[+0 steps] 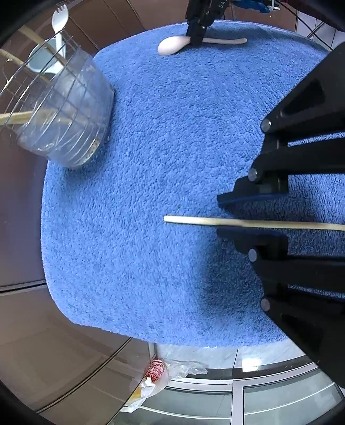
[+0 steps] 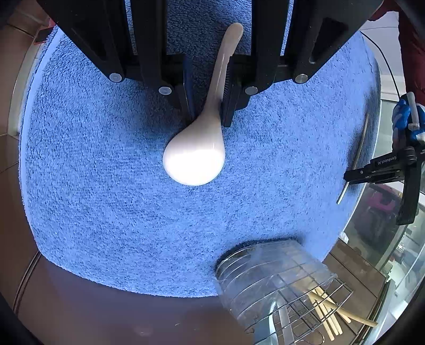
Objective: Organize utensils
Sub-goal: 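Close the left tool on the last chopstick while the right tool grasps the white spoon, then lift the chopstick into the holder and open the left tool while the right tool drops the spoon in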
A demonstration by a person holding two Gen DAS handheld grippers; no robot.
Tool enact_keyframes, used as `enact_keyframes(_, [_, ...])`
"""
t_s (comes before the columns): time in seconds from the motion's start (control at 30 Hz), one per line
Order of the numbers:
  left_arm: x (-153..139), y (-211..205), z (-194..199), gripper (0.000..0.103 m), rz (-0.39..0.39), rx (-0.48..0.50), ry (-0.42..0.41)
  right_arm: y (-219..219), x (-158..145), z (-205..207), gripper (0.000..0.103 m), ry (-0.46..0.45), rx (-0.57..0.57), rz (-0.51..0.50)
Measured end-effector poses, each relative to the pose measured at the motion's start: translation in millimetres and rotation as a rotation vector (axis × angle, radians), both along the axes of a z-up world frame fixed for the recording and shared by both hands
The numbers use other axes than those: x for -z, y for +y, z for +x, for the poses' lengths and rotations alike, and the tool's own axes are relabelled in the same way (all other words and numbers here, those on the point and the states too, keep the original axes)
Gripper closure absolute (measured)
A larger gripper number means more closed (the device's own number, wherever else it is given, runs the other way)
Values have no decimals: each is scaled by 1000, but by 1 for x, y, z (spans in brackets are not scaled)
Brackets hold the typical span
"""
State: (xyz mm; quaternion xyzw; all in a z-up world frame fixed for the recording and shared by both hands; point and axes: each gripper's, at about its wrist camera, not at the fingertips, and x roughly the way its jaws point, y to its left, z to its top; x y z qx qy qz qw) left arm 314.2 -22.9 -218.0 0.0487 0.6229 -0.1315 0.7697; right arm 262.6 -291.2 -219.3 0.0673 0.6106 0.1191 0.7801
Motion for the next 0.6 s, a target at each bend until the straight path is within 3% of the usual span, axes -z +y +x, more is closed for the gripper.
enact_keyframes(0.33, [1,1,-4,98,29,-14,-38,14,3,-5,86,-17,-19,-25])
enact_keyframes(0.6, [-13,2,-19,98,3,-32,-104,23,2,-13,88,-50,-27,-42])
